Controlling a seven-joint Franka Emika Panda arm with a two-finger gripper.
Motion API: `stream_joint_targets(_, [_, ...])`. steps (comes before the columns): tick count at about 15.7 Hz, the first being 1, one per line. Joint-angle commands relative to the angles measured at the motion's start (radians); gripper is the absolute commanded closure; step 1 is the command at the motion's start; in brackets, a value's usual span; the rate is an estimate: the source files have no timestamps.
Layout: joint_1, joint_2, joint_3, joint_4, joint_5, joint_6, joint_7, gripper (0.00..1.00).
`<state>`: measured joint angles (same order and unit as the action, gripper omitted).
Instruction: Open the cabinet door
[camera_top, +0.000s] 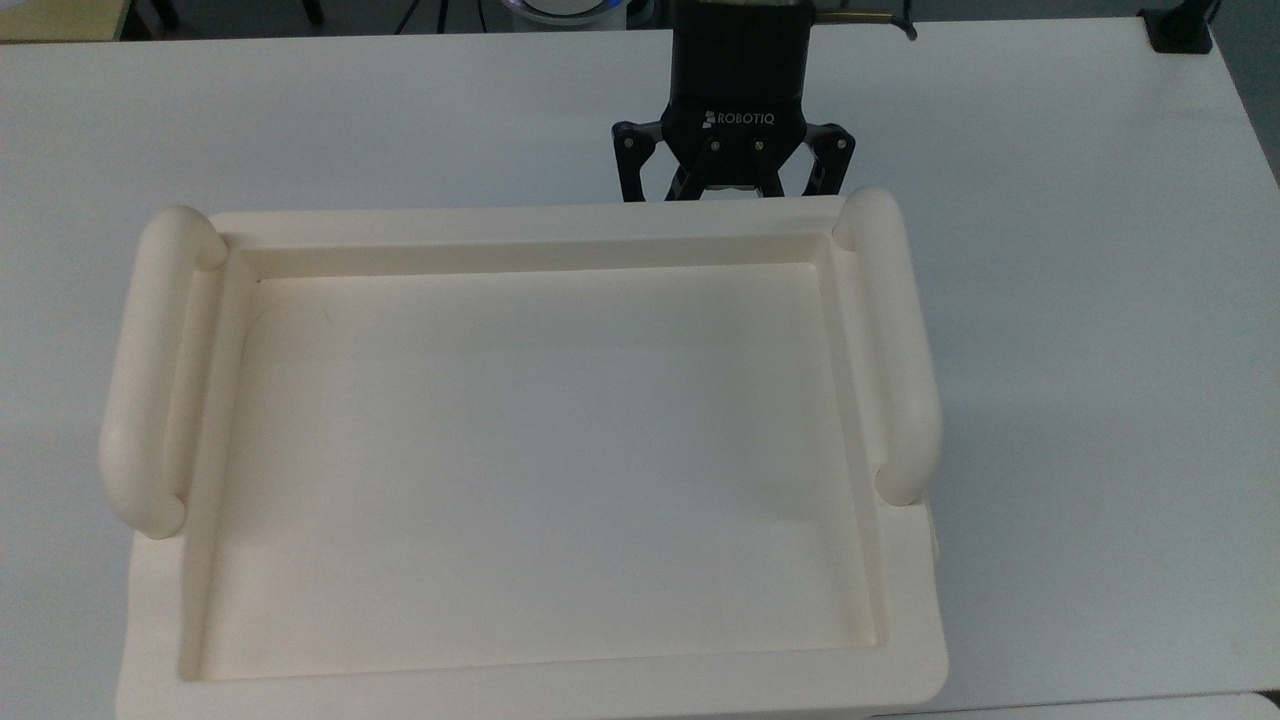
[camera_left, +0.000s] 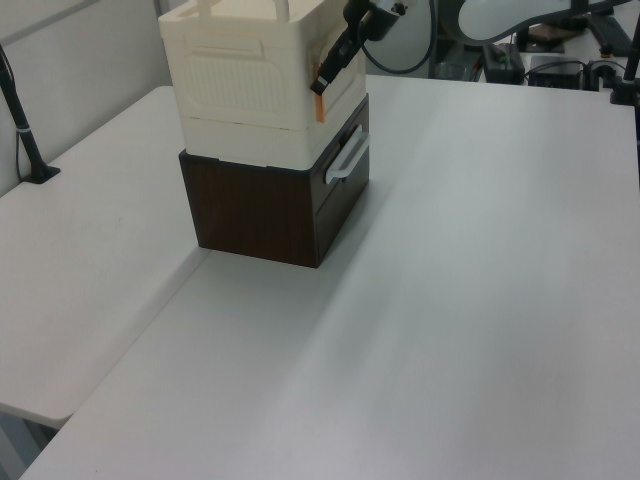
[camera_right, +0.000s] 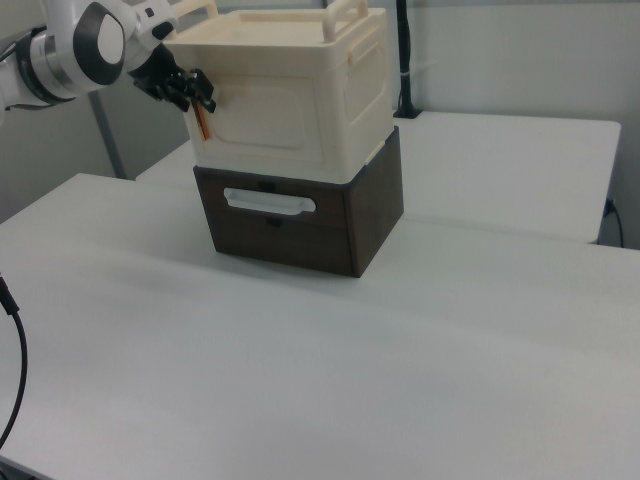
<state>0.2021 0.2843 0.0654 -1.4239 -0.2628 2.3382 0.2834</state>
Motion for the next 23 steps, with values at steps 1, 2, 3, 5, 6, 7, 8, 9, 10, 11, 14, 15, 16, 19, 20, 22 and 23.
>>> stream_joint_targets(1, [0.011,0.009,-0.007,0.011,-0.022,0.02,0.022,0.56])
stream_joint_targets(2, [0.011,0.009,-0.007,0.011,-0.022,0.02,0.022,0.63])
stream_joint_targets(3, [0.011,0.009,-0.007,0.01,-0.022,0.018,0.022,0.68])
stream_joint_targets(5, [0.011,0.007,-0.007,0.007,-0.024,0.018,0.02,0.78])
stream_joint_targets(6, [0.011,0.004,-0.007,0.005,-0.023,0.017,0.019,0.81])
stream_joint_targets(7, [0.011,0.0,-0.007,0.003,-0.021,0.013,0.017,0.82])
stream_joint_targets(8, [0.01,-0.004,-0.007,0.002,-0.021,0.004,0.017,0.84])
stream_joint_targets(9, [0.007,-0.008,-0.007,-0.004,-0.019,-0.006,0.017,0.84])
stream_joint_targets(10, [0.005,-0.011,-0.007,-0.012,-0.019,-0.025,0.017,0.84])
stream_joint_targets(11, [0.003,-0.019,-0.007,-0.013,-0.018,-0.048,0.016,0.84])
stream_joint_targets(14, [0.0,-0.028,-0.01,-0.013,-0.015,-0.134,0.016,0.84])
stream_joint_targets(15, [0.0,-0.034,-0.01,-0.016,-0.013,-0.167,0.016,0.84])
stream_joint_targets(16, [0.0,-0.049,-0.01,-0.035,-0.013,-0.209,0.014,0.84])
stream_joint_targets(19, [0.0,-0.097,-0.009,-0.07,-0.006,-0.342,0.014,0.59])
stream_joint_targets(20, [0.0,-0.1,-0.007,-0.069,-0.004,-0.396,0.013,0.53])
stream_joint_targets(22, [0.0,-0.112,-0.006,-0.069,0.004,-0.486,0.013,0.1])
stream_joint_targets(23, [0.003,-0.117,-0.007,-0.069,0.019,-0.544,0.011,0.01])
